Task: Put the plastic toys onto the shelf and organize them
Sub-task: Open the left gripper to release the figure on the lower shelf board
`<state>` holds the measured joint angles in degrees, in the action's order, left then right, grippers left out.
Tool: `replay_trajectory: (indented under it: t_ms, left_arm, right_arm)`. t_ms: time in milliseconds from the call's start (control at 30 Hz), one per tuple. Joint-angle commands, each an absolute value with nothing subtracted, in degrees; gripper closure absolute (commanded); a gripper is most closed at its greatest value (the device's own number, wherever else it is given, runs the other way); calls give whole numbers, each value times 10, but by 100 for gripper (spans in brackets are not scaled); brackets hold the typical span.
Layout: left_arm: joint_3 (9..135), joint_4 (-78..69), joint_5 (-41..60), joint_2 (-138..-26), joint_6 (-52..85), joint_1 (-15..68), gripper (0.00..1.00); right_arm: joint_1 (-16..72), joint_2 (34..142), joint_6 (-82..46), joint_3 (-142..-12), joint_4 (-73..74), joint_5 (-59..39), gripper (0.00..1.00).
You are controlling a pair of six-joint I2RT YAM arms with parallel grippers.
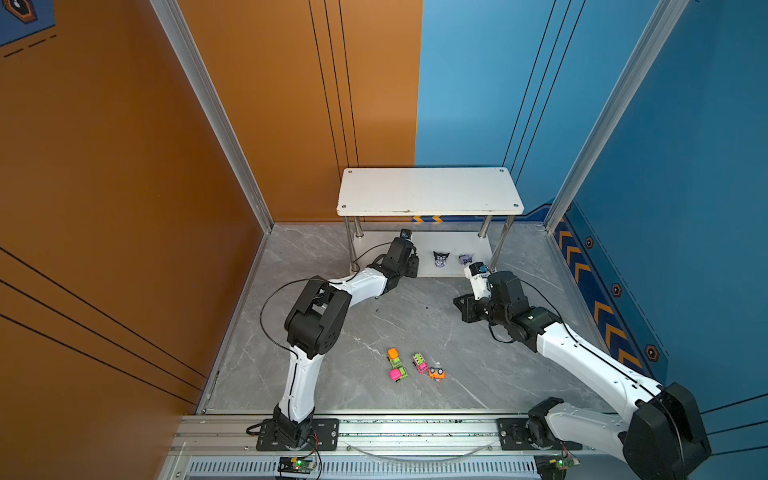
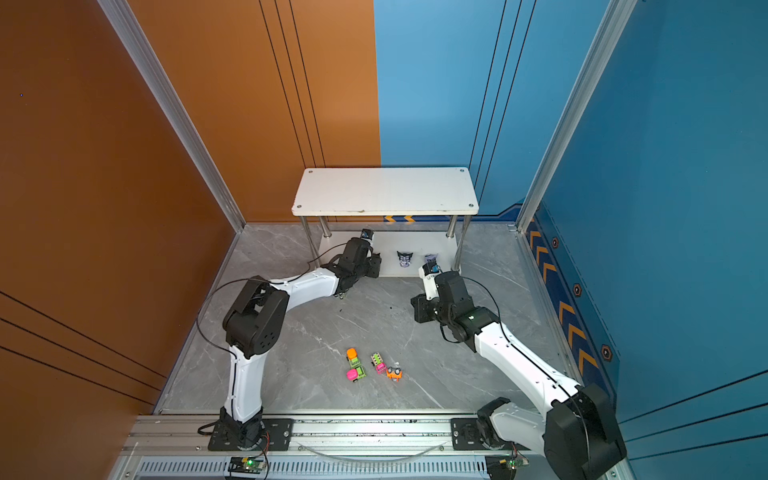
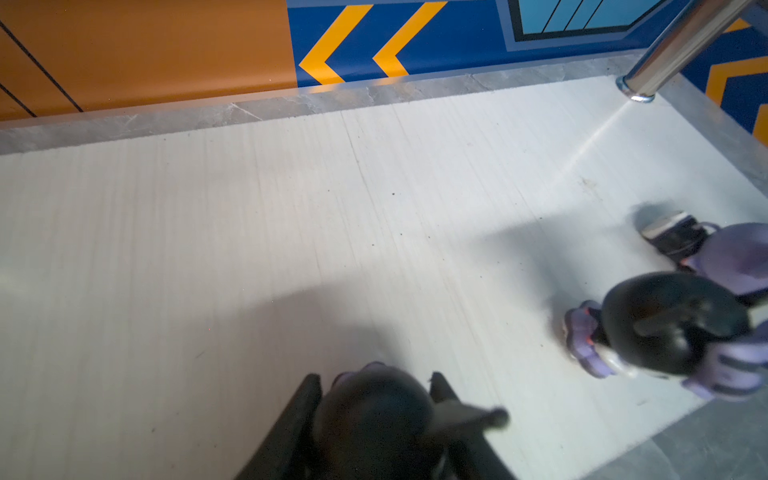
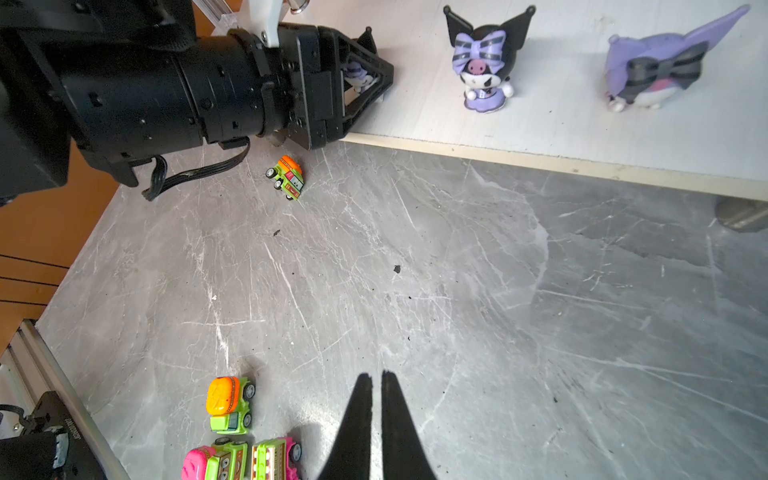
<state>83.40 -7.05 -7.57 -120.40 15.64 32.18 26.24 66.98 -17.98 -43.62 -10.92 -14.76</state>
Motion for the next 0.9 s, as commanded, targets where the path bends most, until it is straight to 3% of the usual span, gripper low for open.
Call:
replay_trajectory:
  t_ms: [0, 100, 867]
  left_arm:
    - [840, -59, -89, -1214, 162, 316, 41]
    - [836, -58, -89, -1208, 164, 316, 36]
    - [743, -27, -155, -1032, 170, 374, 30]
  right_arm:
    - [258, 673, -177, -432, -102, -150, 90]
    - [258, 674, -177, -431, -102, -150, 90]
    - [261, 646, -186, -424, -98, -163, 90]
